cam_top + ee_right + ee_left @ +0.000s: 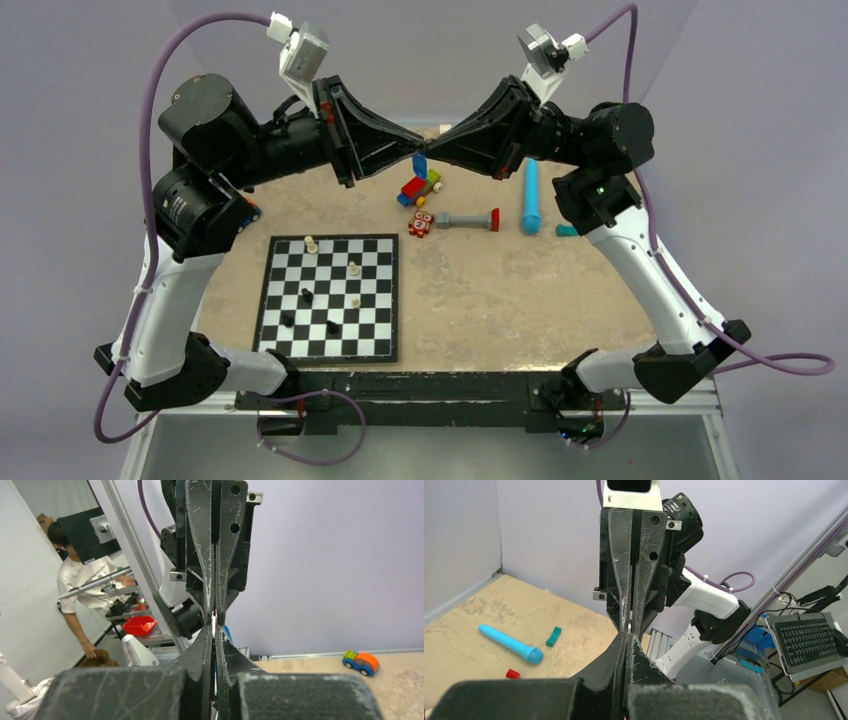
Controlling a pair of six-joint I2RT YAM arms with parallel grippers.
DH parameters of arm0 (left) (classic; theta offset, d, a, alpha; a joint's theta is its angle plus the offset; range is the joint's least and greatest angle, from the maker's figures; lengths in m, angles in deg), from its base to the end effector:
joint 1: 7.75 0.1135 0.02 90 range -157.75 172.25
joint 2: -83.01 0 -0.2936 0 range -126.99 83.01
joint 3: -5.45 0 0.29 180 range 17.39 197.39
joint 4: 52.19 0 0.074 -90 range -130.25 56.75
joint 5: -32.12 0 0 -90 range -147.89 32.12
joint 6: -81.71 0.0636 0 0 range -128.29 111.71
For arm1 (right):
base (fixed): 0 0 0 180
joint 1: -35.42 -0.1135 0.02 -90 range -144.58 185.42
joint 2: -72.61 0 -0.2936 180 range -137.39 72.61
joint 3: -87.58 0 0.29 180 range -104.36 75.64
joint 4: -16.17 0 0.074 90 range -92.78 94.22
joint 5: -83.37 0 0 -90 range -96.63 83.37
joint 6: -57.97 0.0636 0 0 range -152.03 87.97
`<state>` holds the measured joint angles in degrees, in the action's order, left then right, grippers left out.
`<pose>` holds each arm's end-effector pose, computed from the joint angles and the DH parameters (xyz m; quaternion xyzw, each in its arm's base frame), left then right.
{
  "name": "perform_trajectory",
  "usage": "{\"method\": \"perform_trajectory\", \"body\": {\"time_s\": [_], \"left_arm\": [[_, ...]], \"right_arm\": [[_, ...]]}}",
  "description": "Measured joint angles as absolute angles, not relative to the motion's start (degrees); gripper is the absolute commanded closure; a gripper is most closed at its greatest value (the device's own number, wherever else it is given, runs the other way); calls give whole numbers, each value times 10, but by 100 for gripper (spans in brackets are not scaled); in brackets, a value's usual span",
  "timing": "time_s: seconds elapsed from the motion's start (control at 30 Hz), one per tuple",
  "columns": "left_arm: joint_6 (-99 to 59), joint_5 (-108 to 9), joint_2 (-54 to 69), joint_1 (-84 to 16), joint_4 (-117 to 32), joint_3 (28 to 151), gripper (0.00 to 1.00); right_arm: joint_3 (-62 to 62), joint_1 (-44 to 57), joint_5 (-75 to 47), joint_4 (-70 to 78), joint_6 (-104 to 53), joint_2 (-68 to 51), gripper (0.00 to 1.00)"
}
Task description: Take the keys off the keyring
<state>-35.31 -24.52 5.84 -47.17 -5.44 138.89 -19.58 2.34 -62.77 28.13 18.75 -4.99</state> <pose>0.1641 -0.1802 0.6620 0.2846 0.5915 -0.5557 0.5101 0.2151 0.2032 0.6159 -0.3682 0.4240 0.6814 0.4695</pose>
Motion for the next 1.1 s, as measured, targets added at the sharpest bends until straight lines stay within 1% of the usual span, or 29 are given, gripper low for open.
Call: {"method": "perform_trajectory", "body": {"time_s": [0.07,0.17,0.23,0.27,0.3,0.33,0.37,0.5,0.7,0.83,0.93,1.0,1.1], "left_arm": [[-352,-243,59,-472,-53,1388,98],[-344,-241,59,-471,-46,1390,59],[-336,-239,59,-472,-31,1393,37],[-332,-239,59,-473,-16,1393,28],[-326,-240,58,-473,-3,1393,13],[-325,-243,57,-475,7,1393,2],[-317,-248,57,-475,21,1393,0],[-295,-276,60,-471,75,1396,0],[-263,-318,49,-464,175,1456,0],[-251,-353,73,-463,195,1425,0],[-253,-354,58,-449,236,1452,0],[-254,-337,61,-442,231,1431,0],[-269,-331,95,-441,198,1335,1]], "right_arm": [[-196,23,-631,281,187,-50,100],[-196,23,-633,278,187,-50,100],[-195,21,-631,278,185,-50,100],[-195,19,-631,277,184,-50,100],[-194,17,-630,275,181,-49,100],[-190,15,-631,272,178,-46,100],[-185,14,-630,265,173,-42,100],[-167,13,-627,198,135,-18,100],[-130,13,-610,63,64,23,100],[-89,13,-594,0,36,50,100],[-58,13,-581,-25,28,69,100],[-41,13,-573,-35,25,79,100],[-33,13,-567,-45,24,83,100]]}}
